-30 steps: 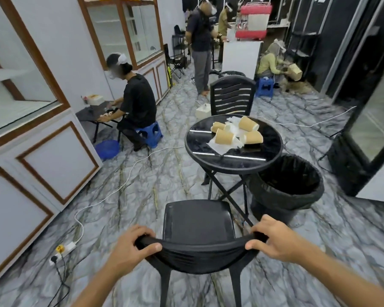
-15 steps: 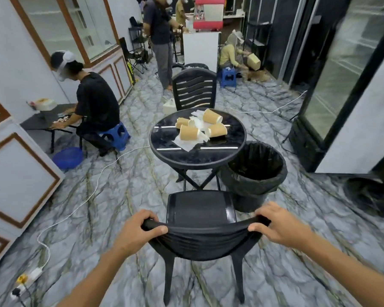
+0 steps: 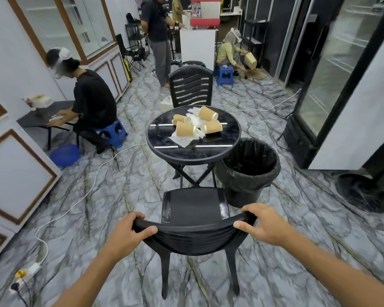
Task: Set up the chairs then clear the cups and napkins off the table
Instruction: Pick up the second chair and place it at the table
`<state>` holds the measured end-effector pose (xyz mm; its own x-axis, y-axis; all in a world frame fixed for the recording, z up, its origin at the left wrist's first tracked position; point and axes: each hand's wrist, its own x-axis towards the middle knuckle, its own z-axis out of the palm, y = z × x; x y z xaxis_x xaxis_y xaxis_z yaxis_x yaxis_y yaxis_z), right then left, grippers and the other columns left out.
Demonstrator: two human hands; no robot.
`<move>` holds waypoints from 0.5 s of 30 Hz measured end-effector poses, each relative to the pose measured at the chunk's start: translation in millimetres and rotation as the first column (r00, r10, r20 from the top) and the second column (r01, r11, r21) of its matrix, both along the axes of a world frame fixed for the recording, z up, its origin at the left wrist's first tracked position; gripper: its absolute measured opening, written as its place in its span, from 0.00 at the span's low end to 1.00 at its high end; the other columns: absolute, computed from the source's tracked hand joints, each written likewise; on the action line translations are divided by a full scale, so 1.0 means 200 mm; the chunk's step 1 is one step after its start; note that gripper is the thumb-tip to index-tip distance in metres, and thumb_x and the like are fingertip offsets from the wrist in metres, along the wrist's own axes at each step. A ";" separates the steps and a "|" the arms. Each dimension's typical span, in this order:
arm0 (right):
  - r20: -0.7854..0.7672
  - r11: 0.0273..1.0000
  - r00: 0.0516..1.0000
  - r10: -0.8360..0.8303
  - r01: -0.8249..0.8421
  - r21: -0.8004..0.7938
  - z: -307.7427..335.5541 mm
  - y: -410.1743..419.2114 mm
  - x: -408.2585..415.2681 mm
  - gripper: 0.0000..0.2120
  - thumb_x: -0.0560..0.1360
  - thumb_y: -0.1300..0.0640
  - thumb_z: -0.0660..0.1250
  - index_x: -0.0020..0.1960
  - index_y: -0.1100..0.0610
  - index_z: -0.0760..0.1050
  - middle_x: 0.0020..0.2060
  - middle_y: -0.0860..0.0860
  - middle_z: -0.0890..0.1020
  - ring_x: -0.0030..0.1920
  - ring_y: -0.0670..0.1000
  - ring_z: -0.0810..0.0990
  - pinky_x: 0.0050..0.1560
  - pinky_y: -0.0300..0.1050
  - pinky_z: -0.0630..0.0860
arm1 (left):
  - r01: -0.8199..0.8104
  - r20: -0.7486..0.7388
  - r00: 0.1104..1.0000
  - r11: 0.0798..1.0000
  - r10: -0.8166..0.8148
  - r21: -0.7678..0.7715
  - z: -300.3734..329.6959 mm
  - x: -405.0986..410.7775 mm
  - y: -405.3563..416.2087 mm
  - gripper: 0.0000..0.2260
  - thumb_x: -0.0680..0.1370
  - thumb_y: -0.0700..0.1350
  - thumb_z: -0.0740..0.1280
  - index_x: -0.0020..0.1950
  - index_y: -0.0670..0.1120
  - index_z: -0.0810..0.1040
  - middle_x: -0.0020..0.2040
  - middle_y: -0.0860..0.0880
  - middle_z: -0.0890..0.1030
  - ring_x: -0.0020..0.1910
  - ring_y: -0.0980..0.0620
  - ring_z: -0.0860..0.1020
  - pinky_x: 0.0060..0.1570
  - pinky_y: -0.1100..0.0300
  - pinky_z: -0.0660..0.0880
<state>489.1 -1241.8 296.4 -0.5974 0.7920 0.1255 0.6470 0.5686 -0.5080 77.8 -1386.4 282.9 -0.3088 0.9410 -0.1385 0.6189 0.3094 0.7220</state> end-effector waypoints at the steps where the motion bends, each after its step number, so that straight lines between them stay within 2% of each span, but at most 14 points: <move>1: -0.018 1.000 1.000 -0.010 0.010 0.002 -0.01 -0.01 0.00 0.26 0.71 0.26 0.61 0.51 0.47 0.77 0.45 0.42 0.80 0.49 0.39 0.76 0.48 0.38 0.76 | -0.003 -0.005 1.000 1.000 0.003 -0.008 0.01 0.01 -0.01 0.38 0.58 0.83 0.63 0.56 0.58 0.75 0.53 0.59 0.78 0.50 0.59 0.78 0.45 0.64 0.72; 6: -0.026 0.999 1.000 -0.013 0.014 0.029 -0.01 -0.06 -0.02 0.20 0.74 0.28 0.59 0.50 0.44 0.72 0.43 0.36 0.74 0.49 0.37 0.73 0.46 0.32 0.70 | -0.006 0.046 0.999 0.998 0.009 -0.058 0.07 0.02 -0.05 0.37 0.59 0.82 0.66 0.59 0.60 0.75 0.57 0.60 0.78 0.55 0.60 0.77 0.50 0.64 0.72; 11: -0.022 1.000 1.000 -0.010 0.010 0.014 0.00 -0.08 -0.02 0.24 0.74 0.27 0.57 0.54 0.46 0.73 0.49 0.40 0.76 0.52 0.38 0.72 0.51 0.35 0.72 | -0.023 0.085 0.996 0.996 0.030 -0.082 0.13 0.05 -0.07 0.39 0.59 0.81 0.68 0.62 0.59 0.75 0.60 0.61 0.77 0.58 0.60 0.75 0.53 0.61 0.71; 15: -0.060 0.999 0.998 -0.017 0.014 -0.041 0.00 -0.11 -0.02 0.24 0.74 0.27 0.58 0.56 0.46 0.72 0.50 0.38 0.74 0.55 0.36 0.70 0.54 0.34 0.70 | -0.025 0.138 0.989 0.990 0.045 -0.140 0.17 0.06 -0.08 0.39 0.57 0.80 0.70 0.61 0.60 0.76 0.61 0.60 0.77 0.60 0.59 0.75 0.55 0.58 0.71</move>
